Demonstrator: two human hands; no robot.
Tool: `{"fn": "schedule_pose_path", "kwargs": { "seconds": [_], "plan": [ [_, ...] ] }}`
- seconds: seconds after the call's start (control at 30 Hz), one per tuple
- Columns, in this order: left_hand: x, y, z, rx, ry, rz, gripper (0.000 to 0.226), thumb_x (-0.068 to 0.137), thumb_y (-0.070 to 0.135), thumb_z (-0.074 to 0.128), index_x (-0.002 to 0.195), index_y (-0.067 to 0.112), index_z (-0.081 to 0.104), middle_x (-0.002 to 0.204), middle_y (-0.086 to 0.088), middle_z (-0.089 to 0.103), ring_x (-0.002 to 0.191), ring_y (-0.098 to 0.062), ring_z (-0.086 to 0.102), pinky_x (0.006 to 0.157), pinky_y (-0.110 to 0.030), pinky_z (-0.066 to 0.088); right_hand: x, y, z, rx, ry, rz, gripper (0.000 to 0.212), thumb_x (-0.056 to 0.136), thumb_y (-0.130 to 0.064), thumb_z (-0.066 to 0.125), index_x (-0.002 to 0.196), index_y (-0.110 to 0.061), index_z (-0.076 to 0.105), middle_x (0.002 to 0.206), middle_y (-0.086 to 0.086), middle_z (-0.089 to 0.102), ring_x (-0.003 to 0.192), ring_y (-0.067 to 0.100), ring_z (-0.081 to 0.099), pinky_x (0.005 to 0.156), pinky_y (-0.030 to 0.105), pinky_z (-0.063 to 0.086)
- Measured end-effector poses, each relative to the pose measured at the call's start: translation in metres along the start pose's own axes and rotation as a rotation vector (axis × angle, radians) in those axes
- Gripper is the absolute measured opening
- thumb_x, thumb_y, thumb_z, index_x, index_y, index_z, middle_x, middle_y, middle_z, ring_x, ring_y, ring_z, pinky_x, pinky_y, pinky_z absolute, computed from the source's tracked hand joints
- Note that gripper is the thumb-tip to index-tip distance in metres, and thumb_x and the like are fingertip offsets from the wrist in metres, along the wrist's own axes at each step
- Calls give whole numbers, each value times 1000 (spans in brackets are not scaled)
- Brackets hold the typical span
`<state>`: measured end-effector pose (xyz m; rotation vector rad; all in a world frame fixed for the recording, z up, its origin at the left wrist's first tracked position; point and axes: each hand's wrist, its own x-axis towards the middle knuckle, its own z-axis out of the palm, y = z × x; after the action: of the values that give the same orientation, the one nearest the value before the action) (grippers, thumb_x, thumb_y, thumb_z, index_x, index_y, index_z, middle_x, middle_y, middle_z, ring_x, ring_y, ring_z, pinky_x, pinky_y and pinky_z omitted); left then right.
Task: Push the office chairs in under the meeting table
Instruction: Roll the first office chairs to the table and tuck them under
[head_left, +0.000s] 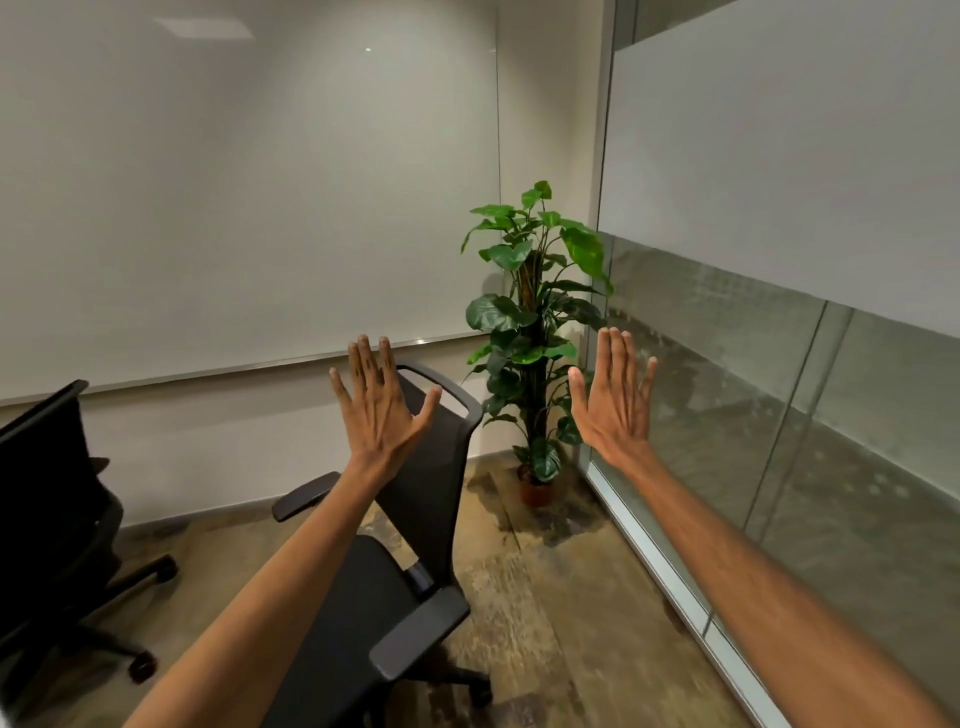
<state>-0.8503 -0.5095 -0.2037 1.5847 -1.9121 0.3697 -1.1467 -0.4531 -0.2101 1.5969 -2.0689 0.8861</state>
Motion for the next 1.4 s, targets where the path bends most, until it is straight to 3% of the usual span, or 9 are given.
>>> {"fn": "schedule_pose_path", "kwargs": {
  "seconds": [0.17, 0.6, 0.77, 1.1, 1.4],
  "plan": [
    [46, 15, 71, -19, -2, -21, 102, 83, 78, 15, 155, 7, -2, 164, -11, -6, 151, -26, -8, 122, -50, 2, 53, 23, 66, 7, -36, -30, 70, 98, -52, 15, 153, -11, 1, 161, 10, 1, 148, 21, -3, 117, 53, -6],
    [145, 45, 211, 27, -85, -211, 100, 85, 75, 11, 154, 3, -1, 163, -13, -7, 151, -24, -10, 123, -46, -5, 192, 34, 212, 214, -88, -100, 69, 100, -48, 28, 153, -11, 4, 161, 9, 8, 148, 21, 1, 118, 56, 1],
    [173, 38, 253, 90, -89, -299, 99, 87, 75, 15, 154, 4, -2, 163, -13, -7, 151, -24, -10, 123, -48, -2, 239, 44, 281, 264, -149, -154, 69, 99, -50, 22, 153, -11, 5, 161, 9, 9, 148, 21, 2, 117, 57, 2],
    [191, 62, 295, 234, -39, -497, 98, 90, 73, 20, 153, 1, 4, 162, -18, 3, 151, -27, 0, 123, -48, 4, 312, 54, 357, 394, -235, -357, 68, 99, -47, 28, 153, -10, 8, 161, 8, 9, 148, 20, 1, 117, 56, -1],
    [190, 58, 304, 418, 1, -723, 95, 91, 73, 15, 153, 2, 3, 163, -16, 1, 151, -24, -5, 123, -48, 4, 334, 4, 422, 574, -416, -629, 69, 99, -47, 24, 153, -11, 2, 162, 8, 2, 148, 19, -3, 118, 52, -5]
  ]
}}
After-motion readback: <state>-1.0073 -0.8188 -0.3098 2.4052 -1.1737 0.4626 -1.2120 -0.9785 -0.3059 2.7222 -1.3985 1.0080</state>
